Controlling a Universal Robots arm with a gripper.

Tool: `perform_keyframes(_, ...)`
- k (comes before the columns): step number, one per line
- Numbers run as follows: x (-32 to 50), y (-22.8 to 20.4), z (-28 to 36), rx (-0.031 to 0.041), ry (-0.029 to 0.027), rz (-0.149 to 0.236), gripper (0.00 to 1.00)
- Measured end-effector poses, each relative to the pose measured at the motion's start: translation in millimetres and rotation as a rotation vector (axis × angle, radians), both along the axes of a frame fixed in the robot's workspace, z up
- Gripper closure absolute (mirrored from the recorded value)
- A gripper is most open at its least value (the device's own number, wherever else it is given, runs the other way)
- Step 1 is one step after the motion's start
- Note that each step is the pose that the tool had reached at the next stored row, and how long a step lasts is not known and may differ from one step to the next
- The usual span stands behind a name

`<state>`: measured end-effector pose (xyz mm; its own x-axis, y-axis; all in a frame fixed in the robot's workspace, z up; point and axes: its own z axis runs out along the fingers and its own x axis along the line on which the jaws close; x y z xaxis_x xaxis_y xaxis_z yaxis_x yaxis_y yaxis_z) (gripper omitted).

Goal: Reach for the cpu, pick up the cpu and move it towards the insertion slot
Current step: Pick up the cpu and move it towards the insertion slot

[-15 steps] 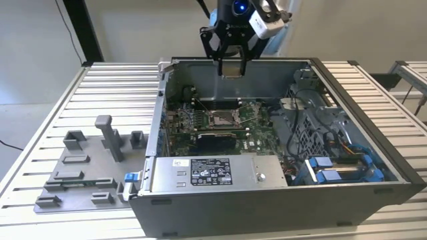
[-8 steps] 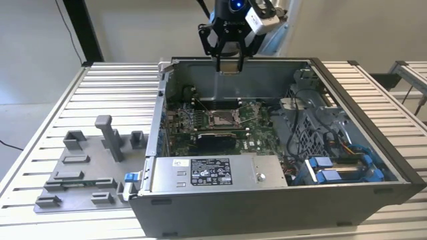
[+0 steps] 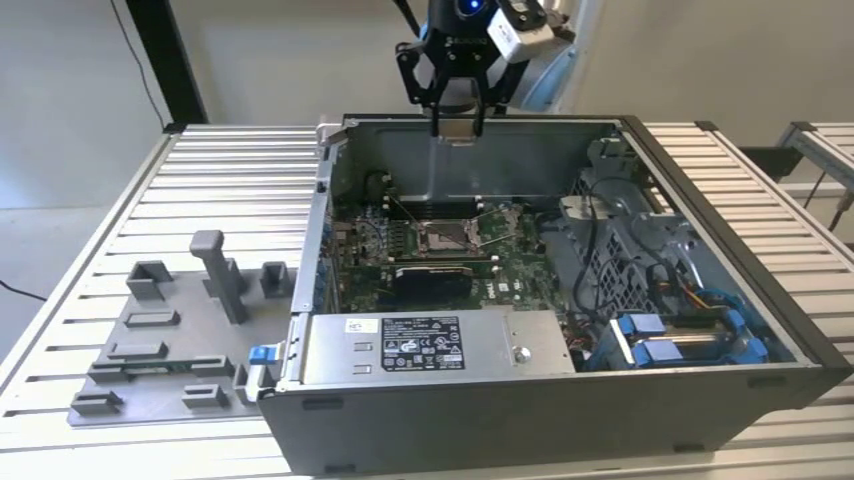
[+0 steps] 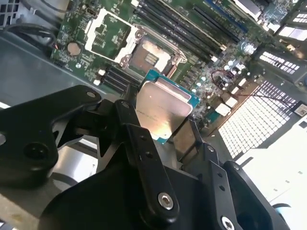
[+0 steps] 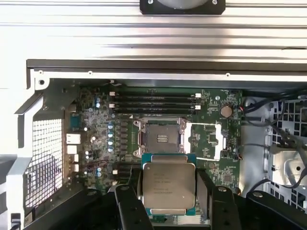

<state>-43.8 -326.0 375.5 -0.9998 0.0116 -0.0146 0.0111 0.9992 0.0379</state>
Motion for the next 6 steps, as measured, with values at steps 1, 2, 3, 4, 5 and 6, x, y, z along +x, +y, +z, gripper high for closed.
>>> perform_keyframes(1,-0.1,0.6,0.0,0.0001,-0.0001,0.0,1.0)
perform_keyframes(2,-0.1,0.7,0.0,-0.0001,0.0,0.0,1.0)
perform_keyframes(3,-0.1,0.9,0.0,0.0,0.0,0.0,1.0)
perform_keyframes(4,-0.1,1.1,0.0,0.0001,-0.0001,0.0,1.0)
perform_keyframes(5,-0.1,1.1,0.0,0.0001,0.0,0.0,1.0)
perform_keyframes(6,-0.1,1.1,0.0,0.0001,0.0,0.0,1.0)
